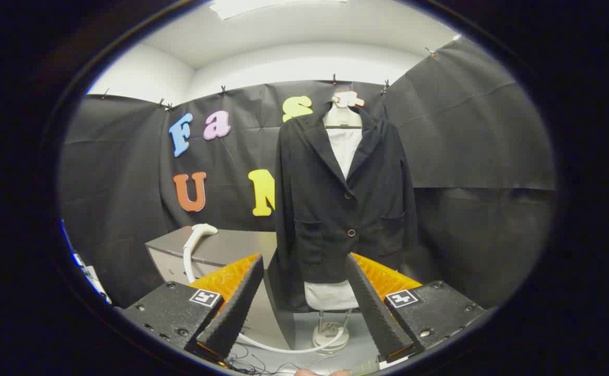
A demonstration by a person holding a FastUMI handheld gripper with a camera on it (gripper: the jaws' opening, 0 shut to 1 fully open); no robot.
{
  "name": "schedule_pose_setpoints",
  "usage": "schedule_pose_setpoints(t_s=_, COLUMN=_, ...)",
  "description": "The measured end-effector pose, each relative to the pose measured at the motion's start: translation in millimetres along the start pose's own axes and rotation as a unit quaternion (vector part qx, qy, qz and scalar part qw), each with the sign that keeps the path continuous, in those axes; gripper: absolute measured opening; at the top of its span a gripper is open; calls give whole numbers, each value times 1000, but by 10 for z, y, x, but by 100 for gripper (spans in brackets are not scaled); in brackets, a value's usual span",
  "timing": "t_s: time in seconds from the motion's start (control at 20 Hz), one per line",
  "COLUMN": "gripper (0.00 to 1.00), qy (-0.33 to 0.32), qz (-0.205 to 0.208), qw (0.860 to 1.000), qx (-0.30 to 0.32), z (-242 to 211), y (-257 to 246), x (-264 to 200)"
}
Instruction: Iron the clothes twice with a garment steamer, once on the left side and once on the right side.
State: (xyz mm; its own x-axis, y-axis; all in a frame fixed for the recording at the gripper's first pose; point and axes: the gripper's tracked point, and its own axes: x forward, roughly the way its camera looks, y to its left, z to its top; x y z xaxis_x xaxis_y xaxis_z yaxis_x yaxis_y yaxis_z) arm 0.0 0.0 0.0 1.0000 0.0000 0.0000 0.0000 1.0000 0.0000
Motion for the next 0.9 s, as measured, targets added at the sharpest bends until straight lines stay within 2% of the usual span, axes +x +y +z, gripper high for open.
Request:
schedule_pose_setpoints(t_s=0.55, gripper=100, qy=-8, qz=19, qw=1000, qx=-12, z=109, y=199, x=72)
schedule_pose_setpoints(t_s=0.9, gripper=100, qy=-1, qz=56, qw=998, qx=-18, z=117, y=681, x=214)
